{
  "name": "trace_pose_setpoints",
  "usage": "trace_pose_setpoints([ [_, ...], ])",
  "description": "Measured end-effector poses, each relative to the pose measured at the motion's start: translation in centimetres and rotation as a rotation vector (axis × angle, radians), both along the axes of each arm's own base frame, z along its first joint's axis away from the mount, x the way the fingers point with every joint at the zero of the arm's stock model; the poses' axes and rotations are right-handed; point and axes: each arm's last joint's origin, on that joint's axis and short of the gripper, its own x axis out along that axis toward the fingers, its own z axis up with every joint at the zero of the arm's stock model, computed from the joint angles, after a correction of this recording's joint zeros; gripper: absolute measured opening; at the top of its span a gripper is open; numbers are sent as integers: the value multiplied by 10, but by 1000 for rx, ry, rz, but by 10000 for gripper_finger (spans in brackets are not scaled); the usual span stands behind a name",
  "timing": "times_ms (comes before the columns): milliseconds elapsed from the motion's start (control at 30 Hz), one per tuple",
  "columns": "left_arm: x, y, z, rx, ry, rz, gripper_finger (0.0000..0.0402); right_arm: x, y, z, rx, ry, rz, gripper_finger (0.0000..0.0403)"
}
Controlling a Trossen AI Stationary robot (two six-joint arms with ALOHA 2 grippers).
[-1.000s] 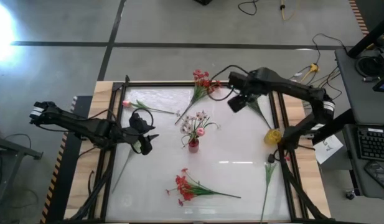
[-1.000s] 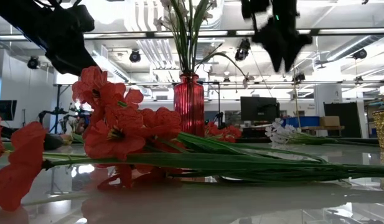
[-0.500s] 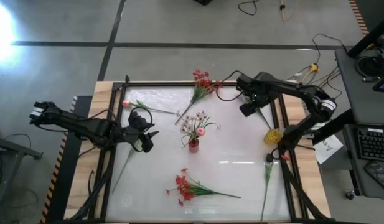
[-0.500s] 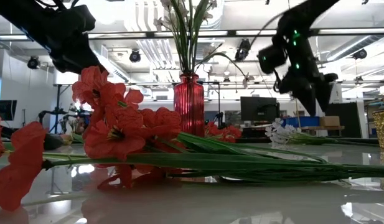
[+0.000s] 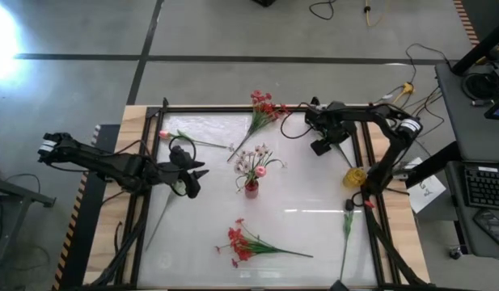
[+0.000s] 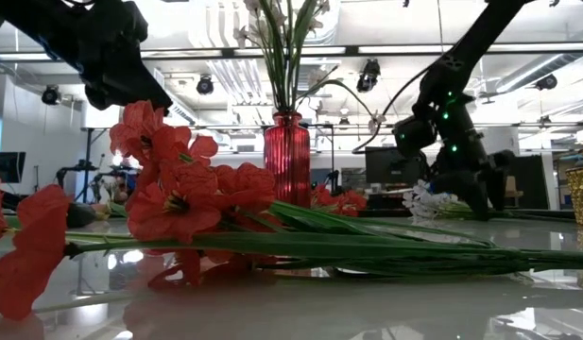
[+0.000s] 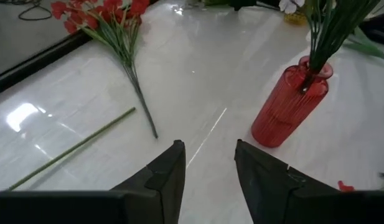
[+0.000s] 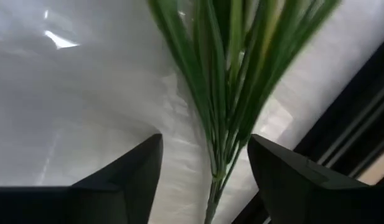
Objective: Sort flowers into vase by color
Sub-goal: Put the white flowers into the red vase
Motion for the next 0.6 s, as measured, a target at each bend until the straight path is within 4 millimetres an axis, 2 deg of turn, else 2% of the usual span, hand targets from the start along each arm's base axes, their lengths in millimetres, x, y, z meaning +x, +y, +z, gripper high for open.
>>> trace_pose_setpoints([
  [167,2,-2,5,-53,-12,-52,109,-2,-10,-5,56,-14,14,178],
  [400,3,-4,18,-73,-28,-108,79,-4,-21,1,54,-64,49,68],
  [500,2,-4,24,-51,-23,-122,76,-1,-24,10,-15,-107,52,23],
  [600,1,-3,31,-15,-29,-143,75,7,-22,36,-119,-186,60,19],
])
